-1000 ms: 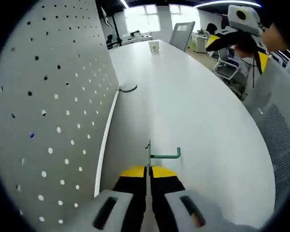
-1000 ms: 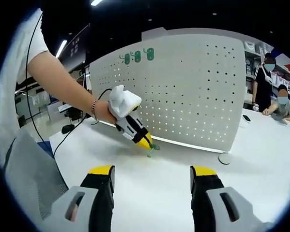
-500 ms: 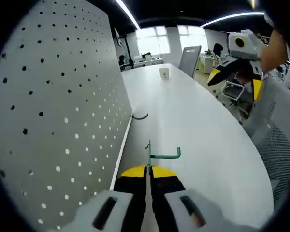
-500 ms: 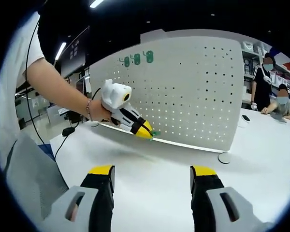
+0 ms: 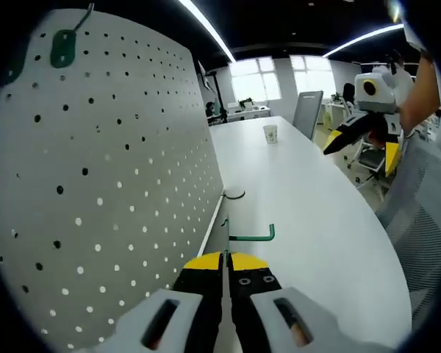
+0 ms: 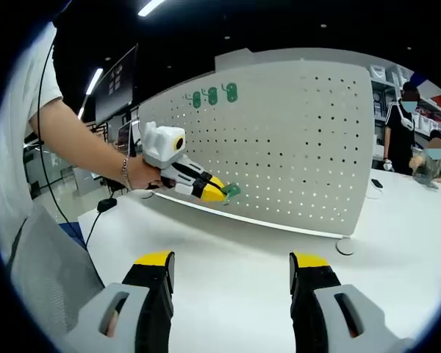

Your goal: Insert the hook assembly into the mounting plate slot until the hook locks in place.

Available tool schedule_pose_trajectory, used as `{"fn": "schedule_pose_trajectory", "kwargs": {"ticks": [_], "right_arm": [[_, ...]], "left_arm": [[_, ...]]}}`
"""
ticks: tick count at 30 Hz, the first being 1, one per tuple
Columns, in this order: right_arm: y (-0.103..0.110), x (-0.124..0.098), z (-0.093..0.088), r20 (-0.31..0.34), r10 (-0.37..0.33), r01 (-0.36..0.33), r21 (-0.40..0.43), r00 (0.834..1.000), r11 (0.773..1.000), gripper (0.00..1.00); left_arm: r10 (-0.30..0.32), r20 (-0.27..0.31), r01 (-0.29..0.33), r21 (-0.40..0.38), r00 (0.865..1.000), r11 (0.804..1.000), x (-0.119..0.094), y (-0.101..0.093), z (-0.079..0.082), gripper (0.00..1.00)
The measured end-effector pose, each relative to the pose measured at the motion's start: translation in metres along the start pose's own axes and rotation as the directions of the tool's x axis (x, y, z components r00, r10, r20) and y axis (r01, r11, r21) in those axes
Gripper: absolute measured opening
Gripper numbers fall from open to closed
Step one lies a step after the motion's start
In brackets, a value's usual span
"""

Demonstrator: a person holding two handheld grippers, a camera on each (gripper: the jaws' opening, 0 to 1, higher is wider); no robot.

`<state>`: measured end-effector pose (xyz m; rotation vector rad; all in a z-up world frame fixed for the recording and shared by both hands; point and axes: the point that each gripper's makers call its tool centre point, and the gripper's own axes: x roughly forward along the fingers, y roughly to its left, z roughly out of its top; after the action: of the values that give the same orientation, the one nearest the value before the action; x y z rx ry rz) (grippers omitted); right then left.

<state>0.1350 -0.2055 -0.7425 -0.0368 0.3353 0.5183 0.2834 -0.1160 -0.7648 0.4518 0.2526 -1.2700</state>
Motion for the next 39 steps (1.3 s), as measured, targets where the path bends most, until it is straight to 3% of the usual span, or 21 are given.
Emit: {"fn": "schedule_pose_trajectory", "kwargs": {"ticks": [5, 17, 24, 29, 39], "right_arm": [[0.007, 0.003, 0.006, 0.009, 0.021, -0.021, -0.012, 1.0, 1.0, 0.61], [0.016, 0.009, 0.012, 0.024, 0.043, -0.043, -0.02, 0.999, 0.999, 0.61], [0.018, 0.009, 0.015, 0.034, 0.048, -0.047, -0.02, 0.998, 0.999, 0.61], [0.02, 0.009, 0.019, 0.043, 0.047, -0.046, -0.02, 0.998, 0.999, 0.62], [0.027, 0.01, 0.022, 0.052, 0.061, -0.06, -0.021, 0.997, 0.998, 0.62]], "left_arm": [[0.054, 0.058, -0.051, -0.048, 0.997, 0.998, -0.016, 0.005, 0.013, 0.01], [0.156, 0.122, -0.141, -0.124, 0.98, 0.982, -0.051, 0.01, 0.021, 0.01], [0.202, 0.163, -0.173, -0.176, 0.966, 0.969, -0.071, 0.007, 0.027, 0.01], [0.218, 0.169, -0.187, -0.182, 0.961, 0.965, -0.084, -0.001, 0.024, 0.01], [0.271, 0.21, -0.228, -0.205, 0.939, 0.952, -0.109, -0.011, 0.03, 0.01]]}}
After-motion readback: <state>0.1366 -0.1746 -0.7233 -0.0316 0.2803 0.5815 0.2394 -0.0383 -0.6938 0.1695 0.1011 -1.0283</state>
